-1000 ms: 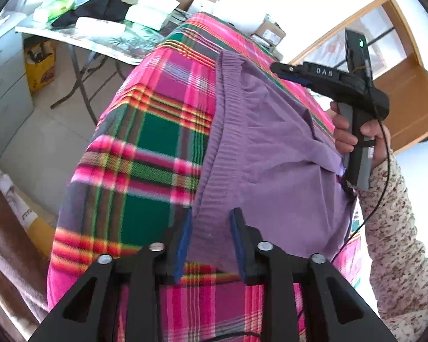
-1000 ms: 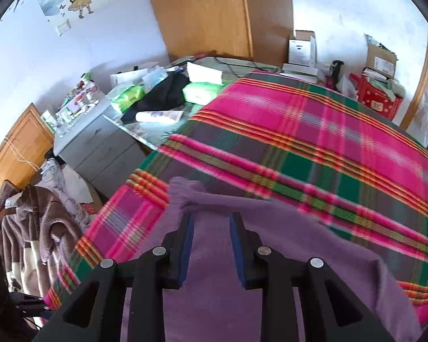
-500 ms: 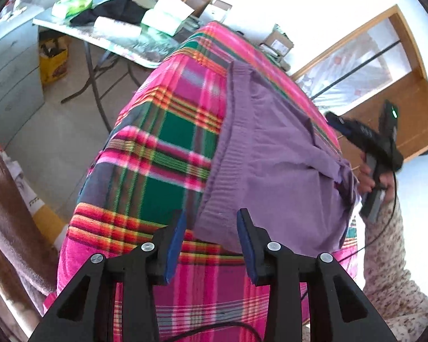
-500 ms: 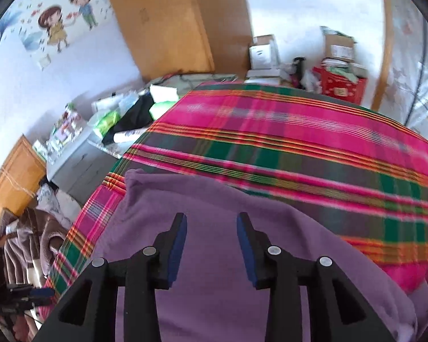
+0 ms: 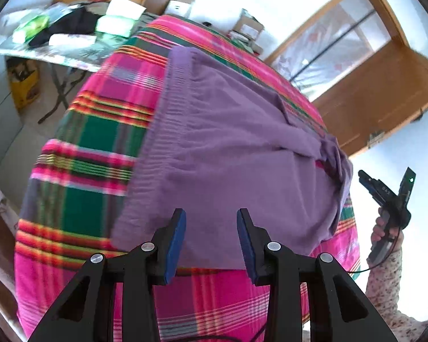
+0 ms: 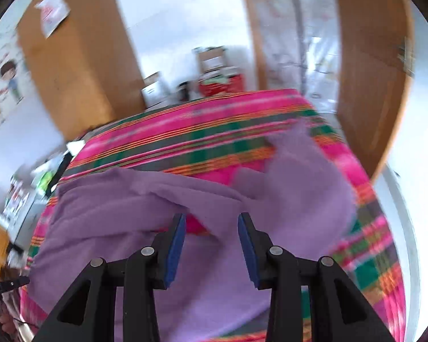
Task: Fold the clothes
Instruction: 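Pinch and lift a fold of purple fabric with the right tool, then release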
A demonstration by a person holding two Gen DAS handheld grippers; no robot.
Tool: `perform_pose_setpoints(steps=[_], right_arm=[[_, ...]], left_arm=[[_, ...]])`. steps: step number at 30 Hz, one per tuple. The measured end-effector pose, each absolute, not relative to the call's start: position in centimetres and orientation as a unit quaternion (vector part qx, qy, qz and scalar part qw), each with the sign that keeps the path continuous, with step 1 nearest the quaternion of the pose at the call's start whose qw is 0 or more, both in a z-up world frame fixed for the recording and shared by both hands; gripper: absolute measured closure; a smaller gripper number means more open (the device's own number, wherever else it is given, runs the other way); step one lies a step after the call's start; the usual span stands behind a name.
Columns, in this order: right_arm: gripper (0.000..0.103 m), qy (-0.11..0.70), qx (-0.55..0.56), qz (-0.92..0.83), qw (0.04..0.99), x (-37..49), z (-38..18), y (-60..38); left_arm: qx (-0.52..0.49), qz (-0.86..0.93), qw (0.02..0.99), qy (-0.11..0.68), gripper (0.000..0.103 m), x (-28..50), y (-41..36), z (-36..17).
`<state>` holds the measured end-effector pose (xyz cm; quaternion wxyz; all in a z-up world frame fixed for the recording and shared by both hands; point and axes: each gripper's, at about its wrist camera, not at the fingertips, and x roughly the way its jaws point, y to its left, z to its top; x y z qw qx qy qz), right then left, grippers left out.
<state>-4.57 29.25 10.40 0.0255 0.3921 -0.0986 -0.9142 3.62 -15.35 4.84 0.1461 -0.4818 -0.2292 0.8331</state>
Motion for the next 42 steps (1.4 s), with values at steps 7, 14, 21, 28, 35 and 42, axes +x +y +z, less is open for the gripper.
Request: perform_pose_setpoints(steps=[7, 14, 21, 28, 35, 42], right_arm=[[0.057, -0.131, 0.383, -0.914, -0.015, -3.2, 9.2, 32.4], [0.055, -0.052, 0.392, -0.918, 0.007, -5.8, 8.1, 28.7], [0.056, -0.033, 0.437, -0.898, -0.038, -7.6, 5.6, 28.4], [0.098, -0.061, 0.432, -0.899, -0.043, -5.8, 5.5, 30.4], [0.099, -0.067, 0.403, -0.911, -0.056, -3.4, 6.5, 31.7], [0.099, -0.113, 0.380, -0.914, -0.081, -0.4, 7.3, 35.2]], left_arm=[[-0.502, 0.822, 0.190, -0.189, 0.064, 2.6, -10.5, 4.3], [-0.512, 0.817, 0.216, -0.156, 0.064, 2.4, -6.4, 4.0], [-0.516, 0.815, 0.243, -0.098, 0.064, 2.9, -2.3, 4.1], [-0.527, 0.809, 0.244, -0.090, 0.064, 2.6, -0.9, 3.5], [-0.534, 0.806, 0.244, -0.078, 0.064, 2.7, -0.1, 3.3], [-0.537, 0.804, 0.242, -0.076, 0.064, 2.5, -0.4, 3.2]])
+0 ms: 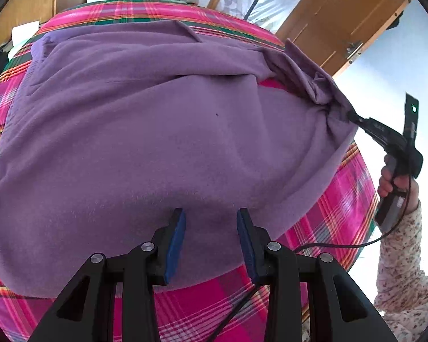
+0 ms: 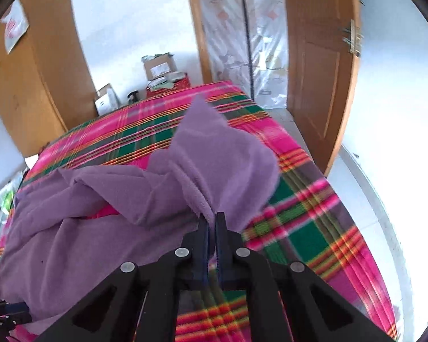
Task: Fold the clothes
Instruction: 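Pinch and lift a fold of purple fabric with the right tool, then release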
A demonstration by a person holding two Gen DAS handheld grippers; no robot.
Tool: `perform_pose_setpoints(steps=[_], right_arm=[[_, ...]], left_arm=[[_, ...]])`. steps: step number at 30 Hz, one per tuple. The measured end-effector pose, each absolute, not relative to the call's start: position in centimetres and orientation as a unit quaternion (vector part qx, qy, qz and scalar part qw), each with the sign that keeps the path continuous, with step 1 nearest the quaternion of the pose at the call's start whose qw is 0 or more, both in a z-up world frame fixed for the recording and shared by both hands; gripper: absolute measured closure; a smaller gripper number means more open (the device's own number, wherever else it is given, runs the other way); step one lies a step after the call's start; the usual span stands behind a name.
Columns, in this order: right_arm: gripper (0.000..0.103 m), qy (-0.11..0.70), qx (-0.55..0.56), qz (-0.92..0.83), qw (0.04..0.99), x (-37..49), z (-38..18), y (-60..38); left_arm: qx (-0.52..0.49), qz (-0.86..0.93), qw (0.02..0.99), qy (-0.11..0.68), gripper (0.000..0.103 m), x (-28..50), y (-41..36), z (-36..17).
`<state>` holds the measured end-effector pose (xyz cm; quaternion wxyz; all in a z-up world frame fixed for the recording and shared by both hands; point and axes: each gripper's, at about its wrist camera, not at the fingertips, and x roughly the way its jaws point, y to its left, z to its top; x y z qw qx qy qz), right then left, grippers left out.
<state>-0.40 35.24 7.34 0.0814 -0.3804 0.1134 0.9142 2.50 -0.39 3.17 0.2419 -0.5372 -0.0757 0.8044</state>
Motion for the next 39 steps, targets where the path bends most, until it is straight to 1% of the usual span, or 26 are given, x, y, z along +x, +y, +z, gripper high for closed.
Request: perform_pose_setpoints(steps=[5, 16, 19, 22, 24, 26, 30, 32, 39], right_arm=[[0.099, 0.150, -0.375, 0.909, 0.106, 2.1, 7.1, 37.4], [0.099, 0.180, -0.401, 0.887, 0.141, 4.4, 3.8, 38.9], [0.094, 0.153, -0.404, 0.891, 0.142, 4.0, 3.9, 38.1], [0.092, 0.116, -0.394, 0.901, 0.138, 3.4, 4.8, 37.2], [0.088, 0.089, -0.384, 0.908, 0.140, 3.0, 5.5, 36.7], [0.080, 0.069, -0.380, 0.913, 0.134, 2.5, 6.0, 36.1], [0.076, 0.041, -0.371, 0.922, 0.103, 1.5, 7.3, 35.1], [0.069, 0.027, -0.361, 0.929, 0.080, 1.1, 8.0, 34.8], [0.068, -0.002, -0.372, 0.928, 0.034, -3.2, 9.1, 33.4]], left_arm=[[-0.542, 0.800, 0.245, -0.084, 0.063, 2.1, -0.7, 3.2], [-0.548, 0.790, 0.257, -0.099, 0.063, 1.1, -1.2, 3.3], [-0.551, 0.789, 0.256, -0.092, 0.063, 0.8, -0.6, 3.4], [-0.548, 0.790, 0.261, -0.084, 0.063, 0.5, 0.2, 3.7], [-0.543, 0.791, 0.269, -0.082, 0.063, 0.3, 0.8, 3.9], [-0.541, 0.789, 0.283, -0.071, 0.063, 0.1, 2.1, 4.2], [-0.537, 0.783, 0.312, -0.032, 0.063, 0.1, 5.2, 4.6], [-0.535, 0.779, 0.325, -0.014, 0.063, 0.2, 6.7, 4.7], [-0.530, 0.766, 0.361, 0.044, 0.063, 1.0, 11.4, 4.7]])
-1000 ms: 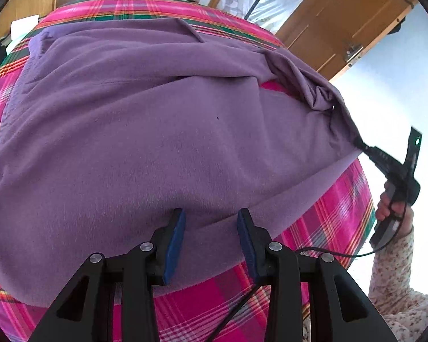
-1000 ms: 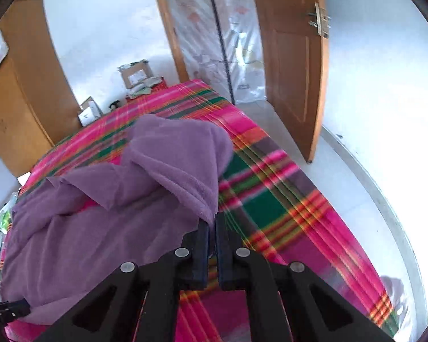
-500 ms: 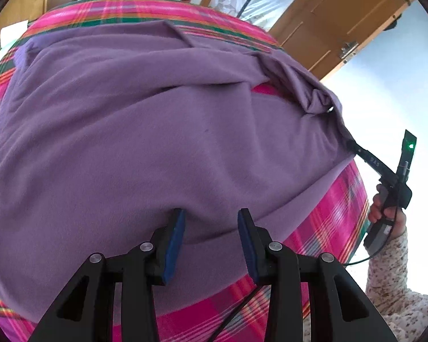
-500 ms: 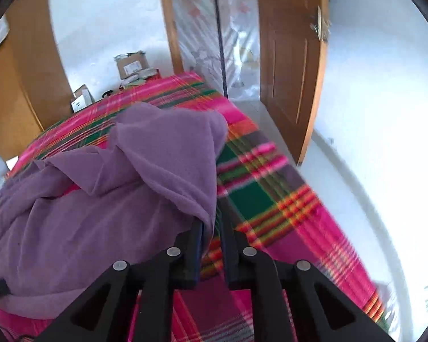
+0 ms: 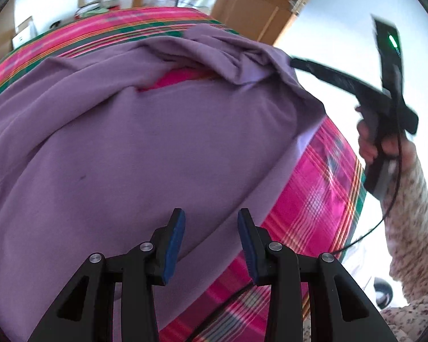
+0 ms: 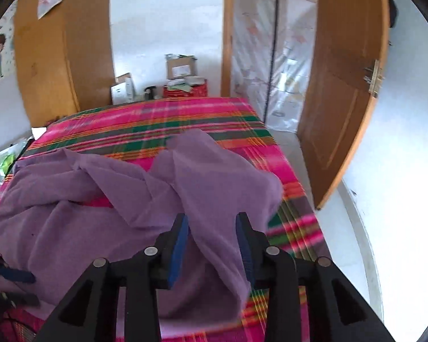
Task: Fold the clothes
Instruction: 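Pinch and lift a fold of purple fabric with the right tool, then release, then grasp the purple fabric edge with the right tool and lift it up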
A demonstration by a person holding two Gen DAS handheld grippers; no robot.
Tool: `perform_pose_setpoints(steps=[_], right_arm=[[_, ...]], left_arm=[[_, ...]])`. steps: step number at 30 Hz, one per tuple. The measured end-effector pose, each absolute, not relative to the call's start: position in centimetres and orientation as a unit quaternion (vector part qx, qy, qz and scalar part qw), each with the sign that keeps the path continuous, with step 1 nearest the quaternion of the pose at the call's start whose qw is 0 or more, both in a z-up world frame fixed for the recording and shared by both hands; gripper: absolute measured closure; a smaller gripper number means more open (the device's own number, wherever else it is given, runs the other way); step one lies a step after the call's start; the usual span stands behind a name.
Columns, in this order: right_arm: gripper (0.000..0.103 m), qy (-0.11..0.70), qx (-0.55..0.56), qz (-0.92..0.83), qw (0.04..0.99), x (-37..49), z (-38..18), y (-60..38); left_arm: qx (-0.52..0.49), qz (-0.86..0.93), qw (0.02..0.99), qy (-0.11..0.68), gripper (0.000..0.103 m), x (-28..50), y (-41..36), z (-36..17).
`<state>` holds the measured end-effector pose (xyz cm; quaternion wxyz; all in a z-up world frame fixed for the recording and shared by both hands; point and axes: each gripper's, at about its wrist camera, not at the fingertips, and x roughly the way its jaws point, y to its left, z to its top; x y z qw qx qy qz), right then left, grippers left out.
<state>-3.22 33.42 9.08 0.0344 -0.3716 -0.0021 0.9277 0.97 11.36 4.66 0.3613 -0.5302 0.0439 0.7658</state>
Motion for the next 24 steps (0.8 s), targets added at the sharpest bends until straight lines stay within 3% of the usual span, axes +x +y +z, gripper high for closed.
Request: perform_pose_setpoints(steps=[11, 20, 22, 24], right_arm=[[0.067, -0.061, -0.422, 0.905, -0.009, -11.6, 8.3, 31.3], [0.067, -0.092, -0.462, 0.882, 0.013, -14.2, 5.9, 30.0], [0.080, -0.086, -0.467, 0.880, 0.022, -14.3, 5.9, 30.3], [0.085, -0.078, -0.465, 0.881, 0.029, -14.3, 6.1, 30.8]], left_arm=[[-0.536, 0.758, 0.365, 0.065, 0.063, 1.0, 14.2, 3.9], [-0.532, 0.761, 0.367, 0.059, 0.063, 0.4, 14.5, 3.8], [-0.532, 0.764, 0.360, 0.057, 0.063, 0.3, 14.5, 3.8], [-0.531, 0.765, 0.359, 0.058, 0.063, 0.4, 14.6, 3.8]])
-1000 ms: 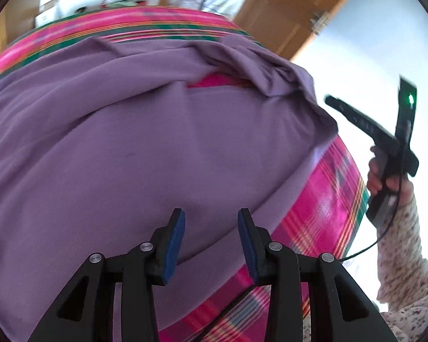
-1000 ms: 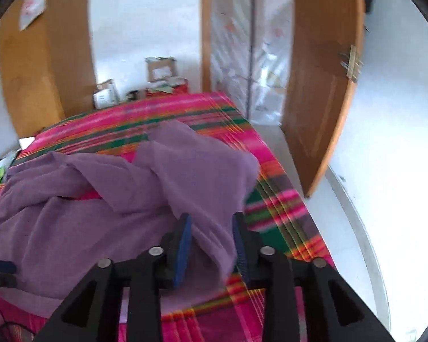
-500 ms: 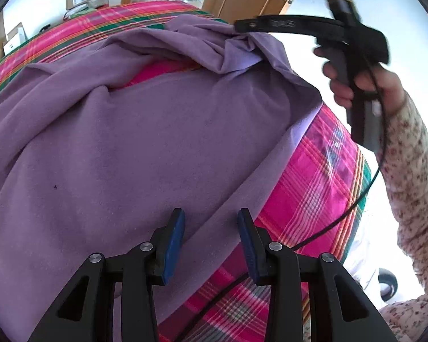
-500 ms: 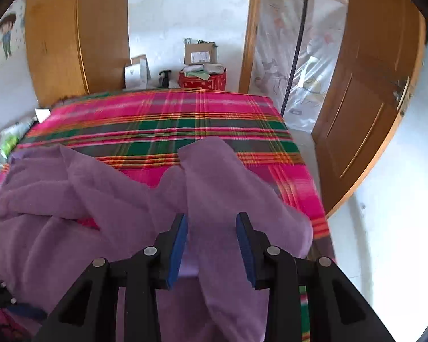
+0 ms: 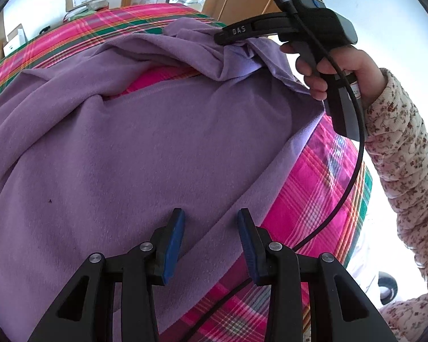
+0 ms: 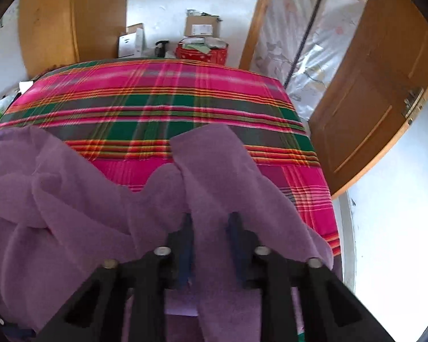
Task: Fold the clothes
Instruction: 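Grasp the purple fabric edge with the right tool and lift it up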
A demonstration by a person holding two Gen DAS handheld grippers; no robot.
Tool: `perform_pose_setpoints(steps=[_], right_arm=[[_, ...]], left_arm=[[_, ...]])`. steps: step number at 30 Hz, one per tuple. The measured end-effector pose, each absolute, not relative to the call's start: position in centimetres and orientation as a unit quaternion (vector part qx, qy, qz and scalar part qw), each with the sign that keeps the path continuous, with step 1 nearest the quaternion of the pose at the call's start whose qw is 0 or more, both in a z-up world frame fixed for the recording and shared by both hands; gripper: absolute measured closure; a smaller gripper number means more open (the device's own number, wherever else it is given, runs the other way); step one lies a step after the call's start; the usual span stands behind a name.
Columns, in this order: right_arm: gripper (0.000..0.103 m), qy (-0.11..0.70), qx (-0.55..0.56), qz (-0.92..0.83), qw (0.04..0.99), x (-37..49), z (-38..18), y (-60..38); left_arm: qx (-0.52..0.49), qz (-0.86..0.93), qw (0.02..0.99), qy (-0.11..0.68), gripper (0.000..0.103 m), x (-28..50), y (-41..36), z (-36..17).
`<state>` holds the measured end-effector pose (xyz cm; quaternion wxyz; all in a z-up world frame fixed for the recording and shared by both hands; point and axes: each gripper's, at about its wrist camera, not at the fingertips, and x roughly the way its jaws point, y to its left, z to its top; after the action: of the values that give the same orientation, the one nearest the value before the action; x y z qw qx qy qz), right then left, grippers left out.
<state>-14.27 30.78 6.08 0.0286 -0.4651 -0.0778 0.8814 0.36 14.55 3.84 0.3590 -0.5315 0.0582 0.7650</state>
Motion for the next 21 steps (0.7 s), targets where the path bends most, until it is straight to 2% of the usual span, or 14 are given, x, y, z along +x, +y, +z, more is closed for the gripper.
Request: perform_pose_setpoints(steps=[2, 14, 21], right_arm=[[0.098, -0.068, -0.462, 0.884, 0.034, -14.1, 6.4, 31.3], [0.099, -0.008, -0.416, 0.907, 0.063, -11.3, 9.5, 34.8], [0.099, 0.033, -0.390, 0.916, 0.085, -8.8, 11.1, 38.0]], left_arm=[[-0.529, 0.767, 0.358, 0.062, 0.063, 0.5, 14.6, 3.9], [-0.499, 0.777, 0.363, 0.128, 0.063, 2.5, 16.1, 4.1], [-0.490, 0.770, 0.383, 0.141, 0.063, 2.3, 16.5, 4.3]])
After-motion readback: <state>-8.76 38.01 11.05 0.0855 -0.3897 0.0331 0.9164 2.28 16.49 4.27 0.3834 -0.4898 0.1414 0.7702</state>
